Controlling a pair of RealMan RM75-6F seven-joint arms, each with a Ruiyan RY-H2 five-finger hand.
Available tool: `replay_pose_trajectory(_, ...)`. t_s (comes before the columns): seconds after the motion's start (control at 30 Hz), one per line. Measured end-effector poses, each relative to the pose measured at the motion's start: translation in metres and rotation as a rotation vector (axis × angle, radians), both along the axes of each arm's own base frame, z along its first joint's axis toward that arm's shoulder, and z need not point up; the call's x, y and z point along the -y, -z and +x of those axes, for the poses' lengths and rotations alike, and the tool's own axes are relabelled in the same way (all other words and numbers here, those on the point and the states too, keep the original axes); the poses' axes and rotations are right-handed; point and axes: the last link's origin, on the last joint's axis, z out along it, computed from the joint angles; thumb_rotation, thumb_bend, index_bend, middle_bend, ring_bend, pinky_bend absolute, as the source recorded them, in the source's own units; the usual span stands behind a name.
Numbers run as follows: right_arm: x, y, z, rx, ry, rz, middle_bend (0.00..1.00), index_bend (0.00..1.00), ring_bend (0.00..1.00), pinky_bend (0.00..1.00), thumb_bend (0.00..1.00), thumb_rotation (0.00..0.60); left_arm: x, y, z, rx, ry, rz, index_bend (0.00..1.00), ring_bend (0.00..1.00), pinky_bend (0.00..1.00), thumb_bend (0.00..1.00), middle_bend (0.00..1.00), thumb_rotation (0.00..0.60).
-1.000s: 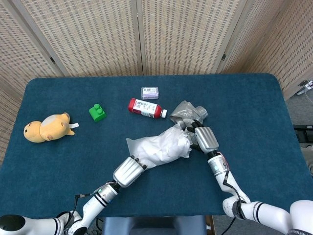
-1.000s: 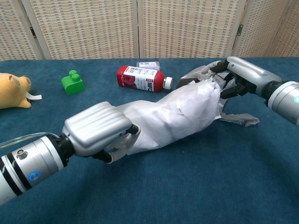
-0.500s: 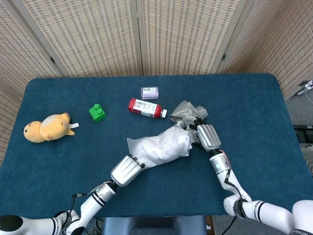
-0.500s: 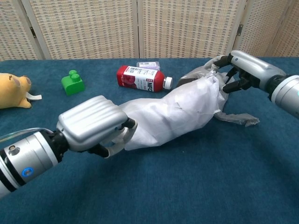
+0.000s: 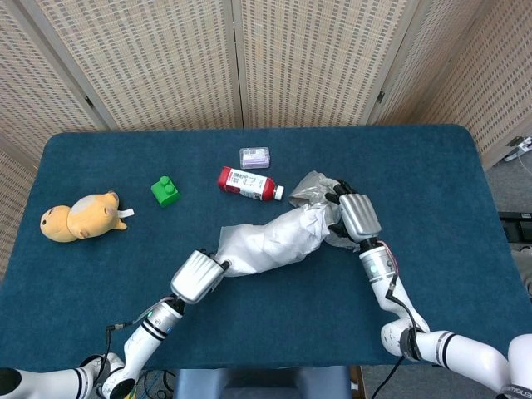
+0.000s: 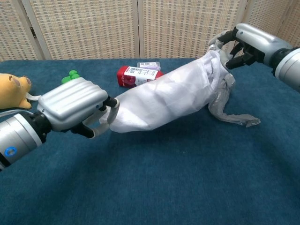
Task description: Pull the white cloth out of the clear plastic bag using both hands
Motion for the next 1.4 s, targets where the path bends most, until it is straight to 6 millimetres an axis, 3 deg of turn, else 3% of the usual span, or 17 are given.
replay_pose_trajectory(0.17,0.008,-0.013,0.012,0.013,-0.008,-0.024,0.22,0.72,0.14,0.36,0.7,0.6,-0.008,-0.011,-0.006,0.014,-0.03,0.035,0.66,0.69,0.72,0.47,0.83,0.6)
replay_pose_trajectory(0.43,0.011,-0.024,0.015,0.021,0.001,-0.046,0.22,0.72,0.14,0.36,0.7,0.6,-0.02,-0.03,-0.019,0.027,-0.081,0.081,0.66,0.7,0.72,0.47,0.84,0.6)
replay_pose_trajectory(0.97,0.012,-0.043,-0.005,0.031,0.054,-0.09,0.23,0.73,0.14,0.36,0.71,0.6,-0.019,-0.041,-0.039,0.038,-0.129,0.108,0.66,0.7,0.72,0.47,0.84,0.6)
replay_pose_trajectory(1.4,0.011,-0.058,-0.02,0.031,0.085,-0.125,0.23,0.73,0.14,0.36,0.71,0.6,-0.032,-0.07,-0.058,0.046,-0.166,0.196,0.66,0.7,0.72,0.47,0.84,0.6)
